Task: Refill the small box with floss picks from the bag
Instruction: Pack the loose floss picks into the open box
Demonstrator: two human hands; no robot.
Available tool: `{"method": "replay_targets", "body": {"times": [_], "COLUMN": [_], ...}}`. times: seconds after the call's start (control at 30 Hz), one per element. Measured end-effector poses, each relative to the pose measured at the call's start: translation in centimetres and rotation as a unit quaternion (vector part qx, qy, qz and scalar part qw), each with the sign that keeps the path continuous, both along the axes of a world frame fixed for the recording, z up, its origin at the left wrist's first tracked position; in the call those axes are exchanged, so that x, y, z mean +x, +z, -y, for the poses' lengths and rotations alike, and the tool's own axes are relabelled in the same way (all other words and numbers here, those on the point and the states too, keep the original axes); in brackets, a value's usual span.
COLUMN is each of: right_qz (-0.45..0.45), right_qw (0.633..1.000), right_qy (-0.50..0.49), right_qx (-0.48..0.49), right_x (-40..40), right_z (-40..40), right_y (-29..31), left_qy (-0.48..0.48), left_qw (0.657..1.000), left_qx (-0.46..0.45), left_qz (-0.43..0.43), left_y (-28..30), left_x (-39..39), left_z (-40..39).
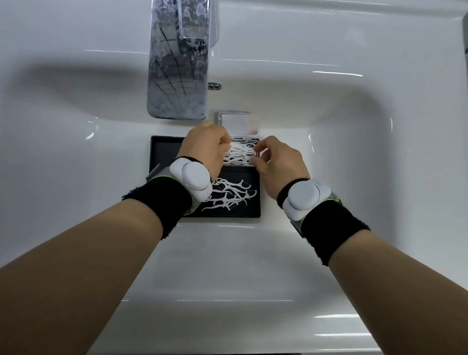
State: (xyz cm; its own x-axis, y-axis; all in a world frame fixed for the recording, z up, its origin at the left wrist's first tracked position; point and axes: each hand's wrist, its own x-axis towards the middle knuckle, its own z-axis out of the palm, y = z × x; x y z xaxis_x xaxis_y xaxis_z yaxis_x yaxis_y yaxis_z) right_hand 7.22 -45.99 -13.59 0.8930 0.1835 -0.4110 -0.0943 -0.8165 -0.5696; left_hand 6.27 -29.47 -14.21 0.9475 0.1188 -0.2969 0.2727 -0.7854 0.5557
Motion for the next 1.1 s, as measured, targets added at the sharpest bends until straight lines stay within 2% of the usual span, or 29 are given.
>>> {"method": "replay_targets", "body": {"times": [0.13, 0.37, 0.53, 0.67, 0.83, 1.1], "right_qz": [0.001, -0.036, -0.044, -0.011, 0.012, 0.029], "right_qw": [1.0, 0.992, 0.963, 0.945, 0.947, 0.955], "right_qy": [0.024, 0.121, 0.235, 0.278, 0.267, 0.252], "right_qx": [-0.003, 0.004, -0.123, -0.174, -0.175, -0.155], "right_x": [-0.4, -2.2, -3.4, -4.2, -4.3, -5.1], "right_z": [-0.2, -1.6, -1.9, -2.2, -3.1, -3.7], "right_y": [0.5, 2.2, 2.0, 1.2, 0.6, 0.1], "left_qy": [0.018, -0.013, -0.1, -0.154, -0.168, -0.152], "left_qw": [1.0, 0.999, 0.984, 0.974, 0.973, 0.978], "left_qx": [0.003, 0.006, 0.046, 0.097, 0.122, 0.08], "left_qz": [-0.006, -0.048, -0.137, -0.137, -0.1, -0.117], "left_y": [1.1, 2.5, 2.3, 1.3, 0.3, 0.2], "left_x": [-1.0, -3.8, -5.7, -6.6, -6.9, -6.7], "left_z": [-1.6, -4.6, -6.2, -5.8, -5.3, -5.0]}}
